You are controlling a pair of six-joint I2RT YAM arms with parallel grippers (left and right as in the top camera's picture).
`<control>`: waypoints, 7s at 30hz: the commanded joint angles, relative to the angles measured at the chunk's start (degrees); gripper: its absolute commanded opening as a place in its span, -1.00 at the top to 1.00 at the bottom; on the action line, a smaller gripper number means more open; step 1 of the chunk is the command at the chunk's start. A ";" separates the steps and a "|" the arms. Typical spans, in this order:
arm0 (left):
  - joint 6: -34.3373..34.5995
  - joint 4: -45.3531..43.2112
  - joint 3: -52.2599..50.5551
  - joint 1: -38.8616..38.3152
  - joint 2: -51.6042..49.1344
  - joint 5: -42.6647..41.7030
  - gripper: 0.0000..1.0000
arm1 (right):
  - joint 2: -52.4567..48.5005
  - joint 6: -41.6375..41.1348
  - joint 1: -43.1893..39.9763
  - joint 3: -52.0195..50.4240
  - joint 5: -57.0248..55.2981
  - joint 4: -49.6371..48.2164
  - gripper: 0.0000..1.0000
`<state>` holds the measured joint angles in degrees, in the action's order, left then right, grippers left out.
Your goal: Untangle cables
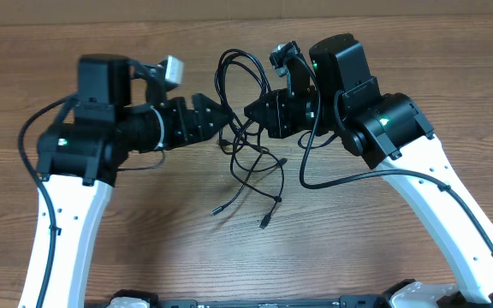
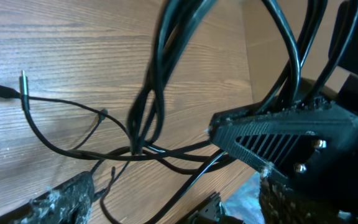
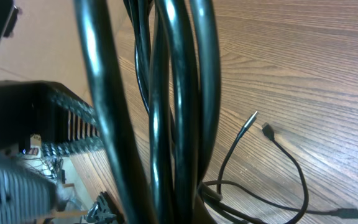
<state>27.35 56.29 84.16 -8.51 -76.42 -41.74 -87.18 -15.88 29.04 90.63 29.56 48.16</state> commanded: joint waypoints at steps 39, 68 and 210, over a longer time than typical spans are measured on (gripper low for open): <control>7.61 -5.11 0.74 -6.84 -2.32 16.68 0.46 | -0.04 8.70 0.15 0.46 13.33 1.03 0.92; 7.37 -2.12 0.74 -6.84 -2.32 16.65 0.92 | -0.07 8.72 0.15 0.46 -0.33 2.75 0.92; 14.82 -5.33 0.74 -9.11 -6.78 31.26 -0.54 | -0.04 1.11 3.48 0.46 -13.20 4.42 0.92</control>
<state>43.31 51.00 84.16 -16.82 -81.60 -12.43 -87.29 -14.96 32.03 90.63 16.95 53.17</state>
